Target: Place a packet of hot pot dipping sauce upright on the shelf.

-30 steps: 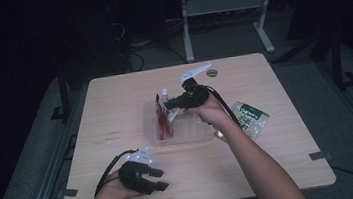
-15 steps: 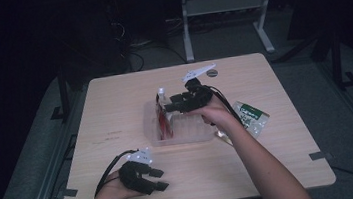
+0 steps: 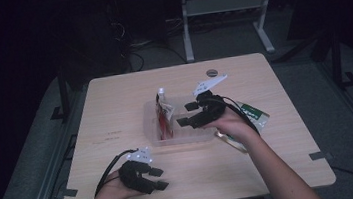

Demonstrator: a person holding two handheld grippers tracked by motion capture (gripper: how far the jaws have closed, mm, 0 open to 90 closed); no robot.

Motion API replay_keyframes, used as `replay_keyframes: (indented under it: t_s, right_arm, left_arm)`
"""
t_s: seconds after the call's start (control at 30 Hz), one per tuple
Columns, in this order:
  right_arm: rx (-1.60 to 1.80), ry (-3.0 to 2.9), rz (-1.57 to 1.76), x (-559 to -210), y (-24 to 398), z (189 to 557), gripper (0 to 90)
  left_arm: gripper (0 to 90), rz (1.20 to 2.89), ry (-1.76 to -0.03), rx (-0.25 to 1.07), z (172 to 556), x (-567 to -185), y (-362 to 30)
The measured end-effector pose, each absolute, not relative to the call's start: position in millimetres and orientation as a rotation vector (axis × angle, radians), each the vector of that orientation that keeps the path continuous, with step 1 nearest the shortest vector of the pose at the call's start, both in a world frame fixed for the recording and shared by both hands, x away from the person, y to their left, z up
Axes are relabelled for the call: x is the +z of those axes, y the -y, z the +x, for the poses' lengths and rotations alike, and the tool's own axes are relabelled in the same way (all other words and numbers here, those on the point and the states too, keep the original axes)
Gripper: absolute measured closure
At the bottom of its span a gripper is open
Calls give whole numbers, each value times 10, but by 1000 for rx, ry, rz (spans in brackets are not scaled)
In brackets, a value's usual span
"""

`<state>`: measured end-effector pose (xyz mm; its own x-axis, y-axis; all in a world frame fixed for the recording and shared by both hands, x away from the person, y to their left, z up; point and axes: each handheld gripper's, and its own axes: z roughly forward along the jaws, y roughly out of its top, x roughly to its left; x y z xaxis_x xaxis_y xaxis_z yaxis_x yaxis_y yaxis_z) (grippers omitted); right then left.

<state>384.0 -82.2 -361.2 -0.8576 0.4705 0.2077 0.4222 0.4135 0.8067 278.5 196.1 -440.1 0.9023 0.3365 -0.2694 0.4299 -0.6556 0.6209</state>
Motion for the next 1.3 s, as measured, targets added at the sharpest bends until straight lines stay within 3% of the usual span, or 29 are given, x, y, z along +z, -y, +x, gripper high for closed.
replay_keyframes:
  t_s: [0.67, 1.3]
  right_arm:
    - [1401, -2648, 754, -3839, 1112, 3162, 301]
    - [1308, -2646, 841, -4108, 1453, 2815, 298]
  left_arm:
    - [449, 2348, -555, -160, 2781, -4400, -1964]
    - [433, 2362, -561, -147, 2784, -4398, -1972]
